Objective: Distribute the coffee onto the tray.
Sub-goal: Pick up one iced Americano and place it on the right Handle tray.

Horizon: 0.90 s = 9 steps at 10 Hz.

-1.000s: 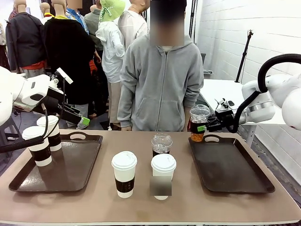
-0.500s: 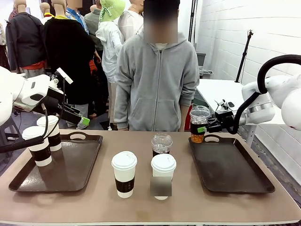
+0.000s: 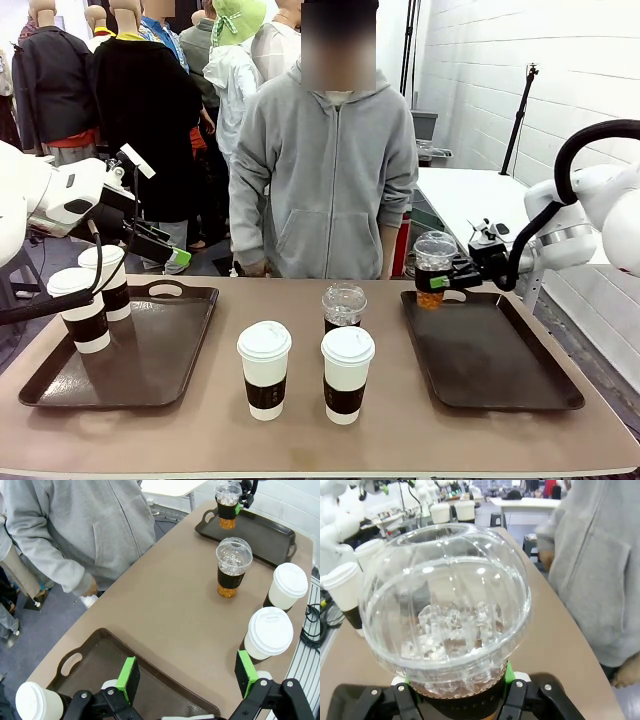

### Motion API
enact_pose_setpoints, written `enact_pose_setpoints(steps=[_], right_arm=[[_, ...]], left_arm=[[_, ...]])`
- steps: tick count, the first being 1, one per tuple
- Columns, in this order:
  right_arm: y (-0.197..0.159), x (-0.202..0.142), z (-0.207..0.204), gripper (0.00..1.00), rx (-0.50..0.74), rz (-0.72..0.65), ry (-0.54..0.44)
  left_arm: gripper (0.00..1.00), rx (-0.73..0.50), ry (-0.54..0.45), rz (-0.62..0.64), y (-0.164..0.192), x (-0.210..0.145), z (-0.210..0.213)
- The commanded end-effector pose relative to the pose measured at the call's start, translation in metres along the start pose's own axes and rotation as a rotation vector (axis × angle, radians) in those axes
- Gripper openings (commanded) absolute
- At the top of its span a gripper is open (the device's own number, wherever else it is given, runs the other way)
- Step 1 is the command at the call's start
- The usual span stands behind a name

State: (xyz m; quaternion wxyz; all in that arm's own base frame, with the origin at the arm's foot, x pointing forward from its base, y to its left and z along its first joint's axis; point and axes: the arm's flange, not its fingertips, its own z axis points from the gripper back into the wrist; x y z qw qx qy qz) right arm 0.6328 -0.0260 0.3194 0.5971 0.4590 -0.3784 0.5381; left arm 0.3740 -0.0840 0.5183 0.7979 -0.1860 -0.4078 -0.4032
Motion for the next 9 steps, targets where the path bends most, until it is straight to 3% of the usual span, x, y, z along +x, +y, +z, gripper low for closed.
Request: enact_pose_setpoints(steps=[1,9], right_arm=[[0.015,-0.012,0.013,0.67,-0.034,0.037,-0.022],[-0.002,-0.06,0.028,0.67,-0.123,0.051,-0.055]], left_arm=[[1.0,-0.007,-0.003,0.005,0.001,-0.002,-0.001],[1.0,-0.007,-0.003,0.005,0.001,-0.002,-0.001]])
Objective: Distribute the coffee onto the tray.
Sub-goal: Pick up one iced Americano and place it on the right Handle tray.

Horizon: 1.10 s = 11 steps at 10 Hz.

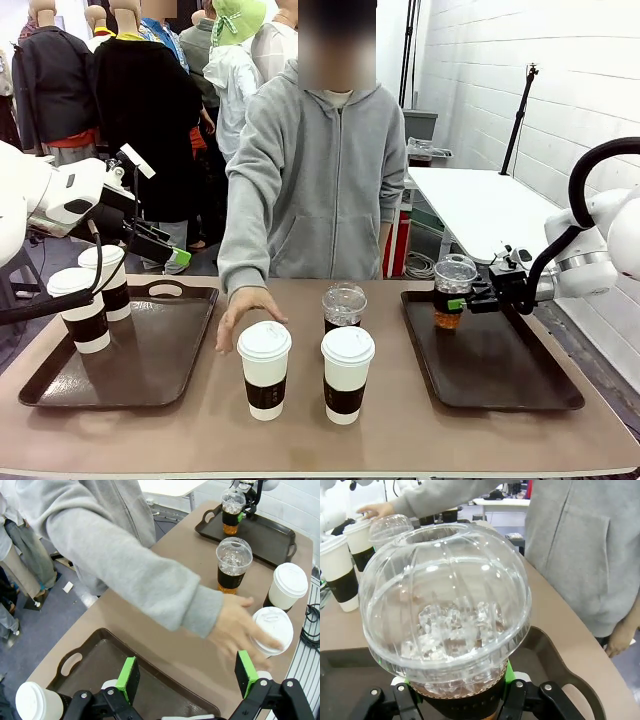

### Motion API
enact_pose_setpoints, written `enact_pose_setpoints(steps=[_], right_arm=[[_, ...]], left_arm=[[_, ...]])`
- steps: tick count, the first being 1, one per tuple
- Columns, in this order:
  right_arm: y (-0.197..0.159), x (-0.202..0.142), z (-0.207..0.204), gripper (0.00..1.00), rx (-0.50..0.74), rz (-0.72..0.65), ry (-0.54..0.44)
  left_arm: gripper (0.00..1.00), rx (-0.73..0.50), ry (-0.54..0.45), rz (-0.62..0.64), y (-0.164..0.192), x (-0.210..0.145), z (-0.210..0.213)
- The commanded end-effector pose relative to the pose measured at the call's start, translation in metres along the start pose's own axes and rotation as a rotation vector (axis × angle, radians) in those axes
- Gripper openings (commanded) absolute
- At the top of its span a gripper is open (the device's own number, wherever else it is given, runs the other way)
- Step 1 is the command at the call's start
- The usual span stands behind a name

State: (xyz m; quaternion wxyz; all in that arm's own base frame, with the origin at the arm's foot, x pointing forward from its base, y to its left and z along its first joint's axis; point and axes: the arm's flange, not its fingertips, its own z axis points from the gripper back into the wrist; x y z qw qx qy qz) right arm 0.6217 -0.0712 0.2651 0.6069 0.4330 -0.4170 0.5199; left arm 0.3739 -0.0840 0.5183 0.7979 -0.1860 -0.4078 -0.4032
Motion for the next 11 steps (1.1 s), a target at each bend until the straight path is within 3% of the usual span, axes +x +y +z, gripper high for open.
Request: enact_pose_setpoints(steps=[1,5,7,11], right_arm=[[-0.007,0.004,0.0016,0.67,-0.039,0.027,-0.03],[-0.0094,-0.0013,0.0012,0.67,-0.033,-0.018,-0.04],[-0.0073,0.0011,0.0024,1.0,-0.026,-0.044,-0.041],[-0.0034,-0.0008,0.0103,1.0,-0.036,-0.084,-0.042]], left_arm=[[1.0,-0.007,-0.003,0.005,0.0009,-0.0022,-0.0006],[1.0,-0.007,-0.003,0.005,0.0009,-0.0022,-0.0006],[1.0,-0.007,-0.003,0.005,0.0009,-0.0022,-0.0006],[1.0,-0.007,-0.003,0.005,0.0009,-0.0022,-0.0006]])
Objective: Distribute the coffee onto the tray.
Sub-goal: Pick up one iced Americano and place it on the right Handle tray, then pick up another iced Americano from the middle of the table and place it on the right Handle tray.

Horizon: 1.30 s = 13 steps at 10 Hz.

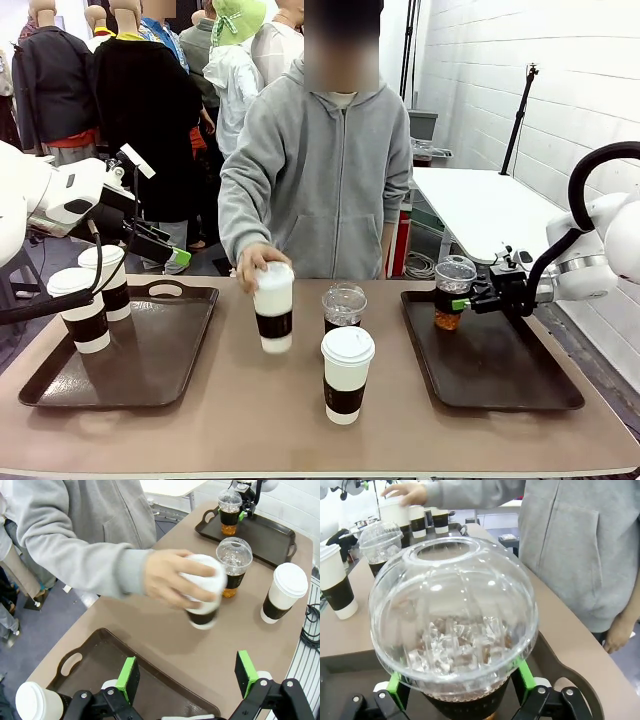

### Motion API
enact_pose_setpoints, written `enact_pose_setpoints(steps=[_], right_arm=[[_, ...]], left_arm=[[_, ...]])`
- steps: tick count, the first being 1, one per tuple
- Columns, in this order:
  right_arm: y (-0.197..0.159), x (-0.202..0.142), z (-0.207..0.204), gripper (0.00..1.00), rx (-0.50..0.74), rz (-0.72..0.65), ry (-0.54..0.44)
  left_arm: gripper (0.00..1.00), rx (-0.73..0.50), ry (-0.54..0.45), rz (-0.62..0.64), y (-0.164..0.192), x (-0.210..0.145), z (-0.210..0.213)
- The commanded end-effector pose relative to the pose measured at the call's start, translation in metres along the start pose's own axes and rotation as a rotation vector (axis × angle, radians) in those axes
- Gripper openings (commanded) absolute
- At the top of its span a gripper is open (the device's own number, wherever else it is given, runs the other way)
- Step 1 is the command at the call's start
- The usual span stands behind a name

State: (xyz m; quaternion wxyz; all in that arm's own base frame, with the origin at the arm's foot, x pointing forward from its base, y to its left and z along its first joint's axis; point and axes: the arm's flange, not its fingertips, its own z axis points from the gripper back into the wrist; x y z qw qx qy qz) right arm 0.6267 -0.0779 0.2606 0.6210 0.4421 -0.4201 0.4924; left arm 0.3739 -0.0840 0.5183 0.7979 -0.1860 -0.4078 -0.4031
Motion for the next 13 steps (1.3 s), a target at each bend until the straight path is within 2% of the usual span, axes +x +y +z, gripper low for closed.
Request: enact_pose_setpoints(steps=[1,8,9,13], right_arm=[[0.005,-0.001,0.01,1.0,-0.015,-0.049,-0.022],[0.034,-0.015,0.053,1.0,-0.104,-0.099,-0.03],[0.018,-0.022,0.053,1.0,-0.071,-0.088,-0.011],[0.018,-0.022,0.053,1.0,-0.071,-0.088,-0.011]], left_arm=[[1.0,-0.007,-0.003,0.005,0.001,-0.002,-0.001],[1.0,-0.007,-0.003,0.005,0.001,-0.002,-0.001],[1.0,-0.007,-0.003,0.005,0.001,-0.002,-0.001],[1.0,-0.007,-0.003,0.005,0.001,-0.002,-0.001]])
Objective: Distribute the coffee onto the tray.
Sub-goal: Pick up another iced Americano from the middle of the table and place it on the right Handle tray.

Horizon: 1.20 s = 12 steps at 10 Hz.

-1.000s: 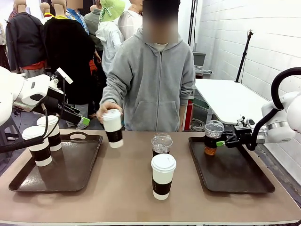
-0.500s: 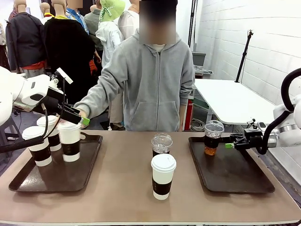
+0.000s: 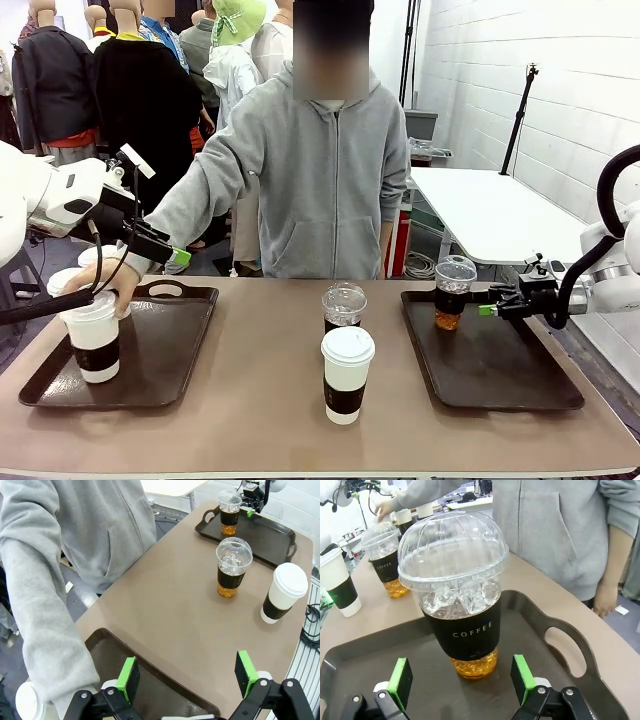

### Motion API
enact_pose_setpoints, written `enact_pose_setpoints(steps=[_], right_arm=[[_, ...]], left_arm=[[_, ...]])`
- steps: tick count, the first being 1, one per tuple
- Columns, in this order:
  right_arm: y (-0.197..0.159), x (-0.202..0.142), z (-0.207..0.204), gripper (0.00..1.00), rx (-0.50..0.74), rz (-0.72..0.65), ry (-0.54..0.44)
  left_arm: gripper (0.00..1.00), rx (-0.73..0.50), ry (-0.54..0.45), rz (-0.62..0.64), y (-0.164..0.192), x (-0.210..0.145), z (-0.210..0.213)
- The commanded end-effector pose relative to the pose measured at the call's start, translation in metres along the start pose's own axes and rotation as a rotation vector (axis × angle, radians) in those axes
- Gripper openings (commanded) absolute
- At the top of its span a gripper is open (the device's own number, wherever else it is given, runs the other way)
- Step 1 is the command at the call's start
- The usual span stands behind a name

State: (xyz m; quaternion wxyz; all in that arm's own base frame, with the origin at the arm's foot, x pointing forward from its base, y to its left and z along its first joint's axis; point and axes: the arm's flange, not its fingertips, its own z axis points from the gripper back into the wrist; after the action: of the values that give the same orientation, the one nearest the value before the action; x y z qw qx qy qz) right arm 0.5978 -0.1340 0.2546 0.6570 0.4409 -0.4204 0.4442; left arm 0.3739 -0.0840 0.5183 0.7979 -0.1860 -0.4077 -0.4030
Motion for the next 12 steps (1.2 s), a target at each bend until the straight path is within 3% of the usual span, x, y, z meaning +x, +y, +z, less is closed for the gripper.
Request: enact_pose_setpoints(steps=[1,7,12], right_arm=[[-0.003,0.002,-0.002,1.0,0.003,0.006,0.0],[0.0,0.0,0.0,1.0,0.0,0.0,0.0],[0.044,0.002,0.002,1.0,-0.018,0.008,0.031]], left_arm=[[1.0,-0.007,-0.003,0.005,0.001,-0.002,-0.001],[1.0,-0.007,-0.003,0.005,0.001,-0.002,-0.001],[1.0,-0.007,-0.003,0.005,0.001,-0.002,-0.001]])
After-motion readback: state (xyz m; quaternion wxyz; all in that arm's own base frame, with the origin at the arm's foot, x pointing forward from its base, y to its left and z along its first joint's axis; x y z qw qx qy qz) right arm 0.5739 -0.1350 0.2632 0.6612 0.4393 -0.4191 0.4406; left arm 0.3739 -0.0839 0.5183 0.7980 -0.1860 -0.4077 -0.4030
